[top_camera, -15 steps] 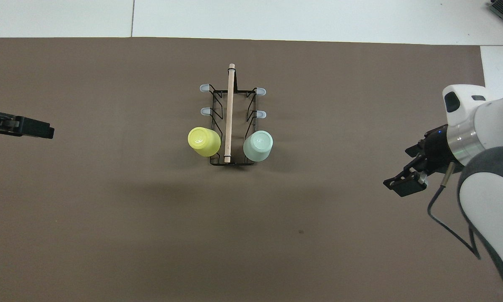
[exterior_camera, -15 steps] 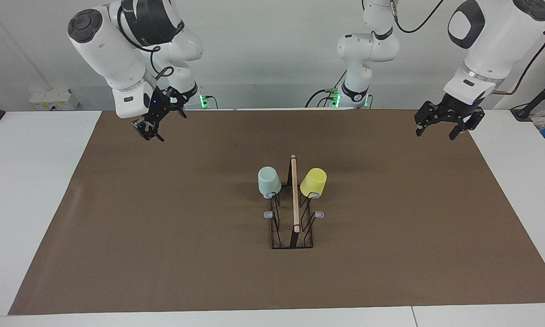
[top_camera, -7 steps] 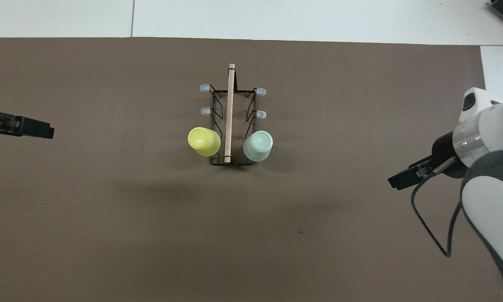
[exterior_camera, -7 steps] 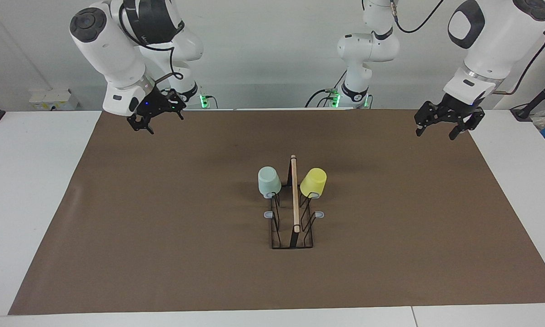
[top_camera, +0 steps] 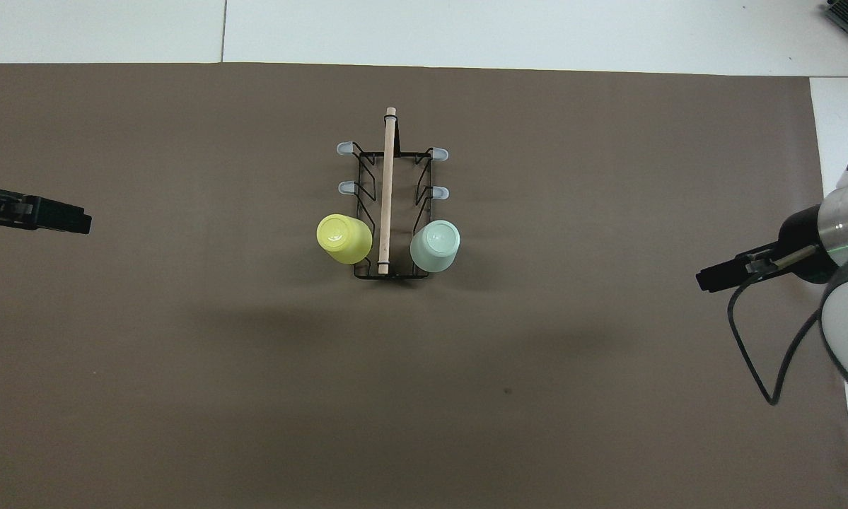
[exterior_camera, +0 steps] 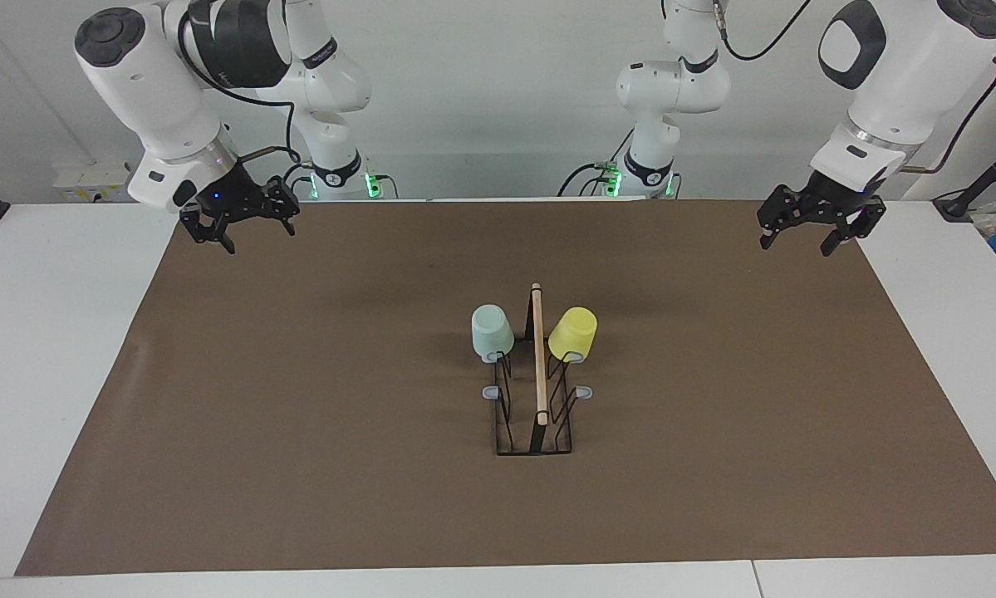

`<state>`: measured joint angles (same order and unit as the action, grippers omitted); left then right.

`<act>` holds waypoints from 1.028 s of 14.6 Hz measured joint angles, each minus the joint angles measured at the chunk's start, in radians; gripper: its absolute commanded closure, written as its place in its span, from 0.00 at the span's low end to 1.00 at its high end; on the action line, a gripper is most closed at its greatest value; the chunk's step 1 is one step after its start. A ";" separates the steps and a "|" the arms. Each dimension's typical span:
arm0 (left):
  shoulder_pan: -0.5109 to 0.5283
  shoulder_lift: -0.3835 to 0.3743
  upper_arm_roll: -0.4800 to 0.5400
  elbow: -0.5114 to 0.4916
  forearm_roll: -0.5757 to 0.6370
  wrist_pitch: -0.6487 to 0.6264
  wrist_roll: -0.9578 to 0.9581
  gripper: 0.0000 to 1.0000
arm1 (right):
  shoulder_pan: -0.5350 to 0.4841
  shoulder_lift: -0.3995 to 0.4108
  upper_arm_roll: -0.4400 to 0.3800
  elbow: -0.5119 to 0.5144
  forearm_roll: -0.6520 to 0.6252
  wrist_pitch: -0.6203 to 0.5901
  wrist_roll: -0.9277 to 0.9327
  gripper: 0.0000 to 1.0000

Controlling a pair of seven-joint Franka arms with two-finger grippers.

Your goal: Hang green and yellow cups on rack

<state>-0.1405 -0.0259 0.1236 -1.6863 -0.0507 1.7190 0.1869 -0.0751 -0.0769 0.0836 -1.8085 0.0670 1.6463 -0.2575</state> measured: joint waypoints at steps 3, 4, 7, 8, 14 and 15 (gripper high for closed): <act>0.000 0.000 0.000 0.000 0.000 0.000 0.000 0.00 | 0.003 0.000 0.003 -0.001 -0.004 0.016 0.059 0.00; 0.000 0.000 0.000 0.000 0.000 0.000 0.000 0.00 | 0.003 0.000 0.003 -0.001 -0.004 0.028 0.063 0.00; 0.000 0.000 0.000 0.000 0.000 0.000 0.000 0.00 | 0.005 0.003 0.004 -0.002 -0.007 0.057 0.067 0.00; 0.000 0.000 0.000 0.000 0.000 0.000 0.000 0.00 | 0.009 0.004 0.004 -0.002 -0.007 0.059 0.072 0.00; 0.000 0.000 0.000 0.000 0.000 0.000 0.000 0.00 | 0.024 0.004 0.000 0.002 -0.008 0.060 0.090 0.00; 0.000 0.000 0.000 0.000 0.000 0.000 0.000 0.00 | 0.025 0.004 -0.002 0.004 -0.008 0.060 0.090 0.00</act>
